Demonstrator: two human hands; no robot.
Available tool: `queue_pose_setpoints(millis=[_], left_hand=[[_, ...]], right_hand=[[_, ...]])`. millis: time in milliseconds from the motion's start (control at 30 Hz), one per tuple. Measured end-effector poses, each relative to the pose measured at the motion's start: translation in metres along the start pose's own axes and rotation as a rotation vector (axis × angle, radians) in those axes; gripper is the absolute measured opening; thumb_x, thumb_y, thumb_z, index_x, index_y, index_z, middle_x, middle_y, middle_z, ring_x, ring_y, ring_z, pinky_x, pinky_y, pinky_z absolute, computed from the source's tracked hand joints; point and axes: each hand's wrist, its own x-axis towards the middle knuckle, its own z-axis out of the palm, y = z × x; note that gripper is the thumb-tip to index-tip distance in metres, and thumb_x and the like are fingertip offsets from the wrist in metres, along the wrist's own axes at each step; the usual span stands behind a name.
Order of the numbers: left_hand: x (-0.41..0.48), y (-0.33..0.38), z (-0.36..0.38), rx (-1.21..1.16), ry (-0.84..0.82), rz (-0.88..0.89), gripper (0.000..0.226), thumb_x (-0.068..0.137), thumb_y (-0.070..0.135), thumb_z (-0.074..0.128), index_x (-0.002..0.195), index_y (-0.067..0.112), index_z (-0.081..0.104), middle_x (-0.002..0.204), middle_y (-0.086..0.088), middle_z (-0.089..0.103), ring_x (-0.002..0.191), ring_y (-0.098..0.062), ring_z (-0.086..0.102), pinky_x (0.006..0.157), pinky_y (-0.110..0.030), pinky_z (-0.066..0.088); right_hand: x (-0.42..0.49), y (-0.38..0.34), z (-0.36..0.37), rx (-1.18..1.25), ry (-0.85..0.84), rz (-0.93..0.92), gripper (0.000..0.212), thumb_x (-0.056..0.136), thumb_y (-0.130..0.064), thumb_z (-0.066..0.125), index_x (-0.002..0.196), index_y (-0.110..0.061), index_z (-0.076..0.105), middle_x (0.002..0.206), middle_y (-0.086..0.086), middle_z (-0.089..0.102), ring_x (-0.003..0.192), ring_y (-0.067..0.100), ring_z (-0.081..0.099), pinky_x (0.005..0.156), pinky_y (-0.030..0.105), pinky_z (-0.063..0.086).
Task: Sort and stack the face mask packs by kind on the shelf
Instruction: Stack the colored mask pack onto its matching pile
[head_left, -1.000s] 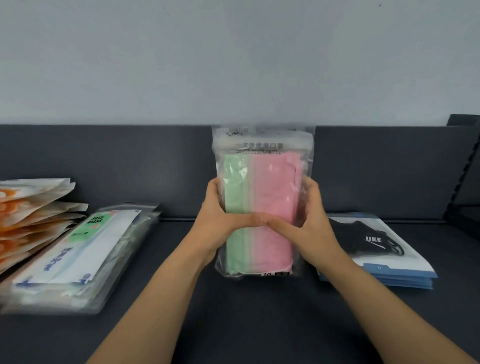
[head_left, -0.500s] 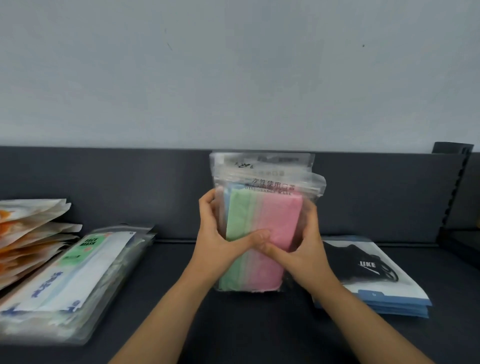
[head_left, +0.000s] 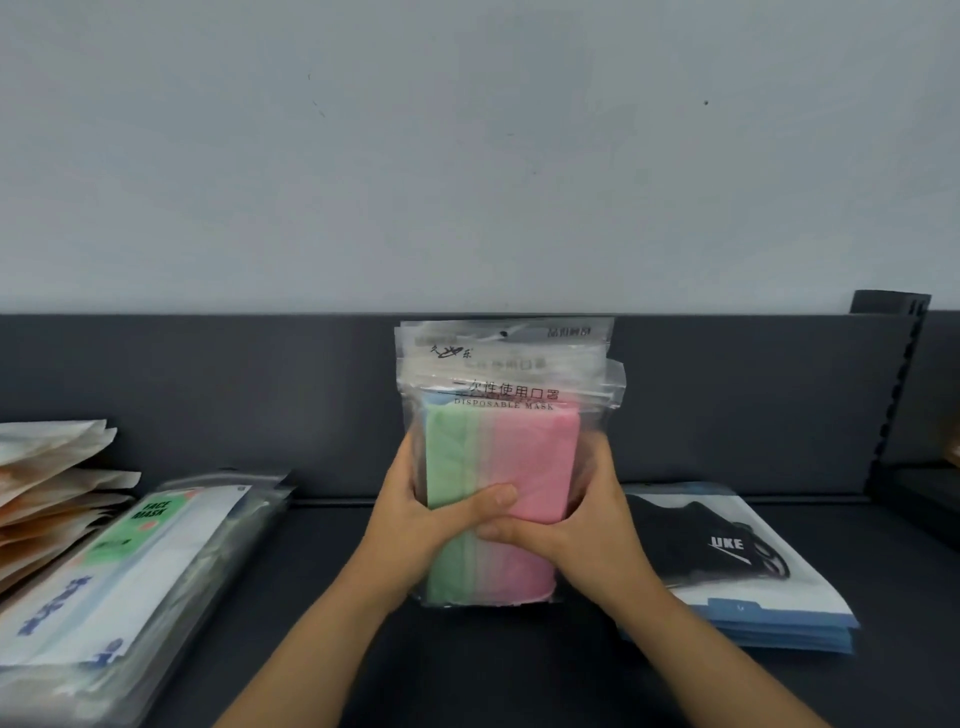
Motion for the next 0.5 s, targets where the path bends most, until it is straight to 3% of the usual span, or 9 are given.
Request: queue_pose_setpoints(millis=[100, 233, 367, 500], left_hand=[[0.000, -0.002, -0.003, -0.047, -0.041, -0.083, 0.083, 0.049, 0.019, 0.088, 0.123, 0.024, 0.053, 0.110, -0.002, 0.072, 0.099, -0.021, 0.071, 0.071, -0.032, 0.059], [-0.003, 0.000, 0.002, -0.026, 0.020, -0.014, 0.081, 0.063, 0.007, 0.088, 0.128, 0.032, 0.047, 0.110, 0.005, 0.071, 0.100, -0.017, 0.070, 0.070, -0.031, 0.059], [0.000, 0.012, 0.005, -0.036, 0.067, 0.034, 0.082, 0.053, 0.023, 0.087, 0.123, 0.039, 0.048, 0.111, 0.002, 0.069, 0.097, -0.023, 0.072, 0.069, -0.041, 0.060], [0.004, 0.012, 0.004, 0.005, 0.104, -0.166, 0.086, 0.049, 0.025, 0.093, 0.123, 0.035, 0.051, 0.106, 0.000, 0.073, 0.089, -0.026, 0.074, 0.066, -0.041, 0.060]], right_hand=[[-0.001, 0.001, -0.002, -0.015, -0.053, 0.071, 0.086, 0.044, -0.030, 0.097, 0.110, -0.036, 0.042, 0.108, -0.021, 0.063, 0.100, -0.003, 0.064, 0.081, 0.030, 0.059], [-0.002, -0.002, -0.002, -0.006, -0.051, 0.122, 0.077, 0.049, -0.031, 0.095, 0.108, -0.032, 0.045, 0.109, -0.014, 0.064, 0.096, -0.005, 0.065, 0.080, 0.028, 0.059], [-0.004, -0.013, -0.006, 0.057, -0.056, 0.126, 0.075, 0.051, -0.039, 0.092, 0.112, -0.031, 0.049, 0.110, -0.012, 0.066, 0.097, 0.006, 0.069, 0.077, 0.033, 0.060], [-0.002, -0.015, -0.015, 0.155, -0.141, 0.340, 0.067, 0.066, -0.034, 0.086, 0.120, -0.025, 0.047, 0.112, -0.006, 0.068, 0.096, 0.013, 0.071, 0.081, 0.036, 0.059]])
